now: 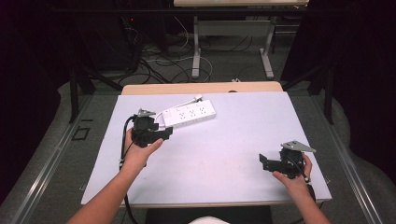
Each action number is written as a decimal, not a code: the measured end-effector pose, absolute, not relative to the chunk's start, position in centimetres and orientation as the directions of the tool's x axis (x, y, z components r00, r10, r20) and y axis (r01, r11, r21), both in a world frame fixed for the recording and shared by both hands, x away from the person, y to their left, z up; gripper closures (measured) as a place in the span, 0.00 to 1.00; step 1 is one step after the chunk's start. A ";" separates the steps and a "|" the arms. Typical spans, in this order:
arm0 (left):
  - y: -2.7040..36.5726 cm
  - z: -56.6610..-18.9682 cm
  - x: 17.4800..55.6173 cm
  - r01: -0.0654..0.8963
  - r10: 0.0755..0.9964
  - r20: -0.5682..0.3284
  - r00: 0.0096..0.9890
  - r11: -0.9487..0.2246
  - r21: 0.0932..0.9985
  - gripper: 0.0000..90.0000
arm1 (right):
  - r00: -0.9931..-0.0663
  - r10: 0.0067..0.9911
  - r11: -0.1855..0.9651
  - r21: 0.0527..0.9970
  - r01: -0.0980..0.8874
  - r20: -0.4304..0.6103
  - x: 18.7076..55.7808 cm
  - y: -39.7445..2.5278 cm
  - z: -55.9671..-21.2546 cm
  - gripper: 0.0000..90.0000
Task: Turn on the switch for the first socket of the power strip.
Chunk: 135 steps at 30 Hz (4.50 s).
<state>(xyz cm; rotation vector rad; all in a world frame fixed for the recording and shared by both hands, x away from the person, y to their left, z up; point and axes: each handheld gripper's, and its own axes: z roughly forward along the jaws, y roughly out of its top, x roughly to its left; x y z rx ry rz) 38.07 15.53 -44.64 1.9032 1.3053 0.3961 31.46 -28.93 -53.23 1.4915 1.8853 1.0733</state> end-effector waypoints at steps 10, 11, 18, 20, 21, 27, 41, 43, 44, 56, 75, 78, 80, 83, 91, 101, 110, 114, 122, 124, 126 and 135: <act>15.4 -43.7 39.7 0.668 0.896 -0.164 0.412 -0.174 0.724 0.50 | -0.273 0.959 0.090 0.821 0.564 0.082 31.5 -29.0 -53.3 0.00; 15.3 -43.7 39.8 0.668 0.899 -0.162 0.408 -0.173 0.723 0.50 | -0.273 0.958 0.090 0.820 0.565 0.083 31.5 -29.0 -53.3 0.00; 15.0 -42.8 40.8 0.669 0.902 -0.155 0.403 -0.175 0.723 0.50 | -0.266 0.960 0.083 0.823 0.561 0.084 31.6 -29.0 -53.4 0.00; 14.9 -42.6 41.1 0.664 0.904 -0.150 0.401 -0.173 0.728 0.50 | -0.266 0.960 0.083 0.823 0.561 0.085 31.6 -29.0 -53.4 0.00; 14.9 -42.5 41.2 0.666 0.904 -0.150 0.400 -0.175 0.725 0.50 | -0.272 0.958 0.086 0.820 0.566 0.087 31.6 -29.0 -53.4 0.00; 14.7 -42.1 42.2 0.669 0.915 -0.152 0.375 -0.153 0.727 0.50 | -0.267 0.959 0.080 0.820 0.566 0.091 31.6 -29.0 -53.4 0.00; 14.7 -41.4 44.6 0.685 0.929 -0.179 0.324 -0.100 0.721 0.54 | -0.272 0.958 0.084 0.821 0.565 0.089 31.7 -29.1 -53.5 0.00; 14.8 -41.3 44.9 0.690 0.928 -0.182 0.326 -0.102 0.716 0.55 | -0.274 0.957 0.083 0.817 0.571 0.095 31.7 -29.1 -53.5 0.00; 14.8 -41.3 44.9 0.690 0.928 -0.182 0.326 -0.102 0.716 0.55 | -0.273 0.957 0.082 0.816 0.572 0.095 31.7 -29.1 -53.5 0.00; 14.2 -41.4 47.2 0.710 0.932 -0.199 0.303 -0.082 0.700 0.63 | -0.267 0.957 0.067 0.814 0.577 0.110 31.8 -29.1 -53.5 0.00; 12.4 -42.0 50.7 0.740 0.942 -0.169 0.291 -0.109 0.664 0.82 | -0.264 0.956 0.055 0.812 0.581 0.124 31.8 -29.2 -53.6 0.00; 12.3 -42.1 51.1 0.742 0.946 -0.171 0.276 -0.097 0.663 0.84 | -0.260 0.957 0.049 0.812 0.582 0.130 31.8 -29.2 -53.6 0.00; 12.2 -42.3 51.4 0.745 0.947 -0.177 0.270 -0.089 0.661 0.85 | -0.260 0.957 0.048 0.811 0.583 0.131 31.8 -29.3 -53.6 0.00; 12.1 -42.6 51.9 0.750 0.948 -0.180 0.263 -0.084 0.656 0.86 | -0.259 0.958 0.050 0.813 0.580 0.126 31.8 -29.3 -53.6 0.00; 11.6 -43.5 53.4 0.758 0.950 -0.183 0.255 -0.079 0.647 0.90 | -0.244 0.960 0.032 0.814 0.581 0.136 31.6 -29.5 -53.6 0.01; 11.5 -44.6 54.6 0.773 0.957 -0.169 0.236 -0.080 0.630 0.93 | -0.235 0.963 0.031 0.818 0.574 0.129 31.5 -29.5 -53.6 0.01; 12.2 -45.3 55.7 0.782 0.962 -0.202 0.187 -0.021 0.624 0.97 | -0.241 0.961 0.032 0.817 0.576 0.133 31.4 -29.6 -53.5 0.01; 12.5 -45.7 56.0 0.788 0.961 -0.220 0.169 0.002 0.615 0.99 | -0.238 0.962 0.026 0.815 0.579 0.137 31.3 -29.6 -53.5 0.01; 13.0 -46.4 56.6 0.803 0.960 -0.252 0.125 0.051 0.594 0.99 | -0.240 0.962 0.030 0.818 0.575 0.133 31.3 -29.7 -53.6 0.01; 13.1 -46.6 56.7 0.810 0.960 -0.250 0.123 0.049 0.585 0.99 | -0.232 0.964 0.026 0.821 0.571 0.131 31.3 -29.6 -53.6 0.01; 13.1 -46.9 56.9 0.814 0.962 -0.243 0.121 0.044 0.580 0.99 | -0.239 0.961 0.028 0.816 0.577 0.136 31.2 -29.7 -53.5 0.01; 12.8 -48.1 57.5 0.835 0.961 -0.251 0.114 0.045 0.549 1.00 | -0.228 0.963 0.015 0.815 0.580 0.145 31.0 -29.9 -53.5 0.02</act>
